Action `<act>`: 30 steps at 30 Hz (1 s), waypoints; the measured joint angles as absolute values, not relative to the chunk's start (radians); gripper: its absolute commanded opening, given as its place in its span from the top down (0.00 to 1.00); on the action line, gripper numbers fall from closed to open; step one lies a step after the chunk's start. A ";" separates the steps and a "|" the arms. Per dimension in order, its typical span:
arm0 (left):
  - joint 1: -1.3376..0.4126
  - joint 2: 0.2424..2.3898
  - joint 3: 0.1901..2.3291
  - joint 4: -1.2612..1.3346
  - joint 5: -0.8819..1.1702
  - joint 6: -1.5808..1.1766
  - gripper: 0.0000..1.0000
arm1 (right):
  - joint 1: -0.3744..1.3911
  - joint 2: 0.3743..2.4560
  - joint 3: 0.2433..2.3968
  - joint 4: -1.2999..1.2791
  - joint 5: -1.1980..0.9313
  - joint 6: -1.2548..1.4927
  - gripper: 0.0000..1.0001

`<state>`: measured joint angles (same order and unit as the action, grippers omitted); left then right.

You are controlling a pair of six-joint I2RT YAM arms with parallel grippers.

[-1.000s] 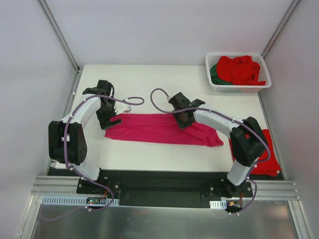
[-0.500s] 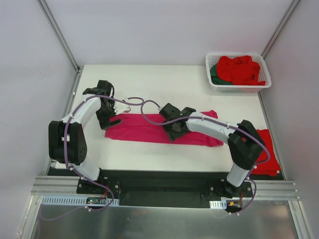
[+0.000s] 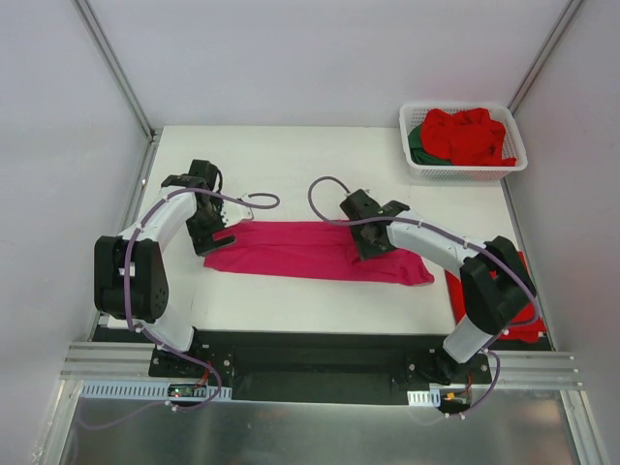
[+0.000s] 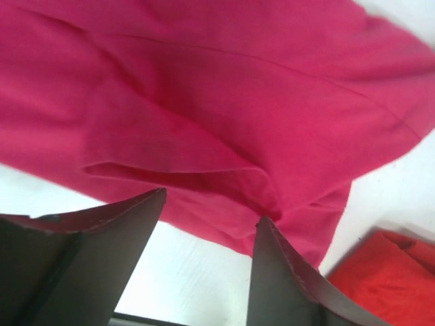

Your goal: Fold and stack the t-shirts

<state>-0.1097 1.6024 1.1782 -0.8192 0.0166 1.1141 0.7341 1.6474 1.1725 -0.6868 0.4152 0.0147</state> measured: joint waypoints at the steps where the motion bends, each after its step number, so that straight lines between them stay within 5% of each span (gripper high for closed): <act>1: -0.110 1.600 1.174 -0.820 0.017 1.114 0.01 | 0.708 1.647 1.157 -0.680 0.411 0.015 0.42; 6: -0.110 1.595 1.162 -0.819 0.016 1.116 0.01 | 0.605 1.648 1.096 -0.644 0.377 0.017 0.75; 15: -0.110 1.595 1.162 -0.815 0.016 1.116 0.01 | 0.548 1.652 1.066 -0.588 0.300 0.017 0.76; 18: -0.110 1.595 1.162 -0.815 0.016 1.116 0.01 | 0.547 1.658 1.065 -0.582 0.286 0.015 0.90; 30: -0.110 1.596 1.162 -0.815 0.016 1.116 0.01 | 0.609 1.626 1.013 -0.608 0.238 0.028 0.99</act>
<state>-0.1097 1.5955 1.1622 -0.8146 0.0162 1.1156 0.6090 1.6260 1.0130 -0.6083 0.2382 0.0280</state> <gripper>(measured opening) 0.992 0.018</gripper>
